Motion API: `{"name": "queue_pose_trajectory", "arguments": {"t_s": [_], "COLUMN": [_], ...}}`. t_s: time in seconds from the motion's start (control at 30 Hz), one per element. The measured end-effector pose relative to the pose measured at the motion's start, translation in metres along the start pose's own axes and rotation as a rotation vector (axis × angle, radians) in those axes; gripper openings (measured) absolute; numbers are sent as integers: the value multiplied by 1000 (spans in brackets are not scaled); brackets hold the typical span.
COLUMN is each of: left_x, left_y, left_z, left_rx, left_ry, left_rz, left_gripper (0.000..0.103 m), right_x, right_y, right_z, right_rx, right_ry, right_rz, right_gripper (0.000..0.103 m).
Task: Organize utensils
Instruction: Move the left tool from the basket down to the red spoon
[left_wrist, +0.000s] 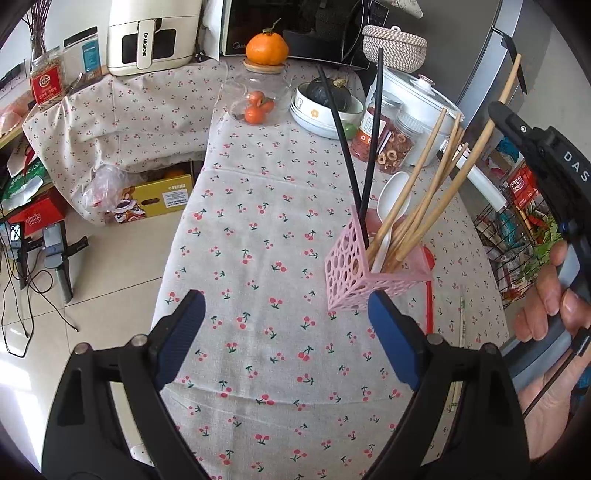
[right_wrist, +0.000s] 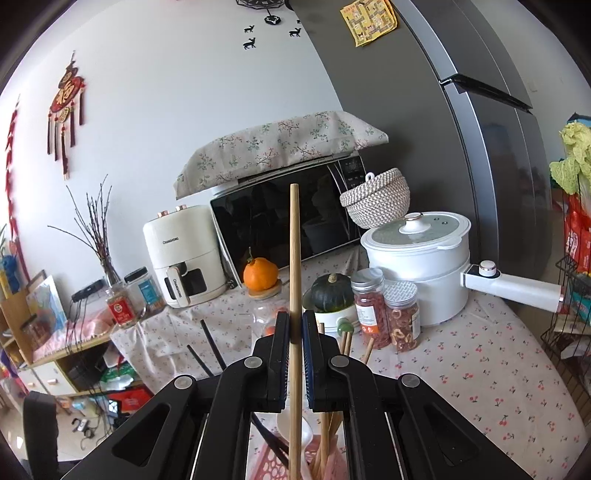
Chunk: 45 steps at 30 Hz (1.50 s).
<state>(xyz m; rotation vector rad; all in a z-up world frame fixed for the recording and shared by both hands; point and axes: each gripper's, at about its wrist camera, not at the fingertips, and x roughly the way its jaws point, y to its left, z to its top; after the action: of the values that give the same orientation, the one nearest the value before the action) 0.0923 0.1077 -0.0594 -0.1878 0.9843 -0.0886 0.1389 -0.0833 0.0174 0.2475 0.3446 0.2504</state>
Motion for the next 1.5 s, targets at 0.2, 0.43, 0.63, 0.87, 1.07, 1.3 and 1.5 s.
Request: {"name": "queue_pose_trajectory", "arguments": {"t_s": [0.2,0.43,0.63,0.87,1.07,1.3,1.5], "left_x": [-5,-5,-10,-11,-9,-1,10], "left_y": [-2,-3,-8,-22,-43,-77,-113], "left_z": [0,1,1,0,-4,-14,-25], "left_rx": [8,8,26,51,103,181,244], "left_ry": [-17,-28,-63,-78,-73,-34,15], "left_rz": [-19,-7,25,19,10,-19,-40], "left_gripper": [90,90,91,92,98,99,99], "right_x": [18,25,20,-14,-34,-49,-62], "right_y": [-2,-5,-6,-26,-57,-107,-149], "right_z": [-13,-22,-18,-1,-1,-18,-37], "right_rx": [8,17,24,28,9,17,49], "right_ry": [44,89,130,135,250,414,556], "right_rz": [-13,-10,16,23,-30,-136,-236], "right_gripper": [7,7,23,62,84,87,87]}}
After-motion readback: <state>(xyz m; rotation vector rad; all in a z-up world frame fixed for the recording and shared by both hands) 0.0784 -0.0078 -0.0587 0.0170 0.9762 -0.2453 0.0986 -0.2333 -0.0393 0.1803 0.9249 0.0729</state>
